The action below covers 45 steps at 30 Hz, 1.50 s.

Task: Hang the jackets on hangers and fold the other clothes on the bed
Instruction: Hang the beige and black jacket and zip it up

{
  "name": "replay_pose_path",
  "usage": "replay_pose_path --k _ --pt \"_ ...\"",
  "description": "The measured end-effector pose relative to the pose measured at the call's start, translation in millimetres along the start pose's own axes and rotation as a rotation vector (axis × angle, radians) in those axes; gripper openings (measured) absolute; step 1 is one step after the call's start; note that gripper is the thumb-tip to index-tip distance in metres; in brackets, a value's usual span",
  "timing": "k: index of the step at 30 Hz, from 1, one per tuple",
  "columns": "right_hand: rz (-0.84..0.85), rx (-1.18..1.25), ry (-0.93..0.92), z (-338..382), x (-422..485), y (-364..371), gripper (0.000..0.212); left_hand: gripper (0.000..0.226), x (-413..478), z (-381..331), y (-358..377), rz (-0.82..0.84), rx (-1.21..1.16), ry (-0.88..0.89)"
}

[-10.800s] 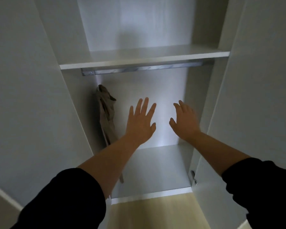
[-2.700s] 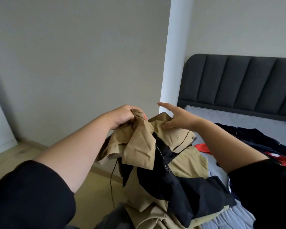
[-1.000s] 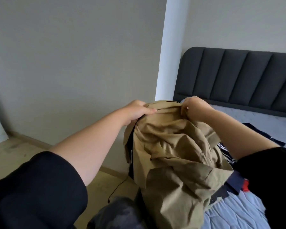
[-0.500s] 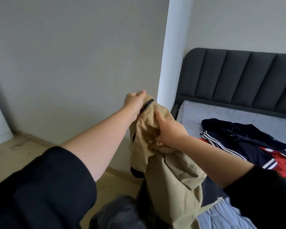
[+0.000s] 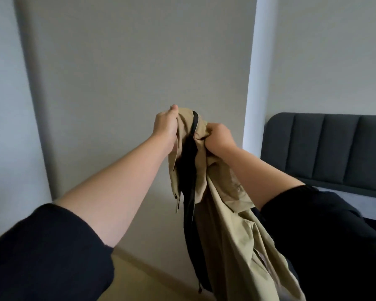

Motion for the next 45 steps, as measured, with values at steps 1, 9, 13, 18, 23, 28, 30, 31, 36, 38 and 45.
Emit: replay_pose_path --k 1,9,13,18,23,28,30,31,36,38,45 --pt "0.002 0.063 -0.016 15 9 0 0.026 0.037 8 -10 -9 0.004 -0.013 -0.021" --pt "0.358 0.654 -0.062 110 28 72 0.046 0.03 57 -55 -97 -0.088 -0.186 -0.183" --pt "0.233 0.72 -0.072 120 17 79 0.036 0.029 69 -55 -136 -0.21 -0.186 -0.239" --pt "0.231 0.412 -0.176 137 -32 97 0.044 0.029 72 -42 -153 -0.245 -0.144 -0.292" --pt "0.52 0.316 -0.228 172 -62 153 0.054 0.033 71 -26 -161 -0.259 -0.261 -0.299" --pt "0.329 0.206 -0.185 182 -51 176 0.036 0.031 71 -44 -175 -0.276 -0.366 -0.232" --pt "0.159 0.268 -0.131 177 -36 159 0.025 0.031 75 -55 -186 -0.226 -0.318 -0.228" --pt "0.086 0.317 -0.096 173 -28 148 0.022 0.031 75 -59 -193 -0.198 -0.23 -0.225" --pt "-0.036 0.404 -0.106 173 8 110 0.036 0.026 80 -59 -236 -0.068 0.563 -0.155" --pt "-0.034 0.424 -0.127 177 14 106 0.038 0.038 77 -51 -239 0.04 0.735 -0.041" --pt "-0.076 0.556 -0.016 162 24 92 0.04 0.08 61 29 -227 0.044 1.072 0.102"
Point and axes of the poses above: each hand's wrist, its own x-axis towards the middle knuckle, its own y-axis out of the palm, z = x × y, the point moved 9 cm from there along x, towards the middle knuckle, and after that the axes turned 14 degrees about -x, right-handed, at the moved point
